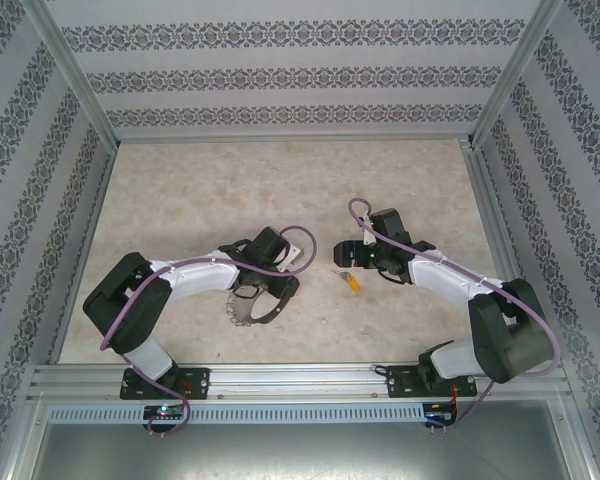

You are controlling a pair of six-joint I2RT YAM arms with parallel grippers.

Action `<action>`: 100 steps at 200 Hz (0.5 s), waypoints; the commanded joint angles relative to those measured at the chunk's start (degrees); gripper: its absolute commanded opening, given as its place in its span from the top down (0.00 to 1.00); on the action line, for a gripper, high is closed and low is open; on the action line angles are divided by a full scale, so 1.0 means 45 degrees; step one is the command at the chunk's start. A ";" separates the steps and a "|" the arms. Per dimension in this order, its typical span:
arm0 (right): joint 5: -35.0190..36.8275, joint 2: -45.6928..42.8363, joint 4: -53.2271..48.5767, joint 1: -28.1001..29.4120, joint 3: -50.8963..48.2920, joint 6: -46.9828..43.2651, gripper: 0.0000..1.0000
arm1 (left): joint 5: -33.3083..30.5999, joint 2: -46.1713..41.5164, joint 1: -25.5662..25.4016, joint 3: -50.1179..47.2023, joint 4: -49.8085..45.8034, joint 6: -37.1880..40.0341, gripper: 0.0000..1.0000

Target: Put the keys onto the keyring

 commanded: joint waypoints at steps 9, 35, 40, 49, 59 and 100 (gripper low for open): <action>-0.0124 -0.0180 0.0176 -0.0112 -0.0220 0.0038 0.16 | -0.0401 0.0279 -0.0185 -0.0323 0.0622 -0.0092 0.59; -0.0181 -0.0197 0.0203 -0.0127 -0.0239 0.0031 0.17 | -0.0703 0.0300 -0.0184 -0.0466 0.0954 -0.0169 0.63; -0.0193 -0.0207 0.0201 -0.0128 -0.0239 0.0050 0.17 | -0.0725 0.0317 -0.0182 -0.0495 0.1006 -0.0170 0.63; -0.0188 -0.0217 0.0181 -0.0128 -0.0239 0.0059 0.17 | -0.0816 0.0328 -0.0182 -0.0555 0.1109 -0.0189 0.64; -0.0191 -0.0255 0.0192 -0.0113 -0.0239 0.0050 0.17 | -0.0911 0.0368 -0.0182 -0.0617 0.1243 -0.0209 0.66; 0.0134 -0.0571 0.0212 -0.0128 -0.0341 0.0086 0.02 | -0.1482 0.0286 -0.0181 -0.1031 0.1929 -0.0306 0.73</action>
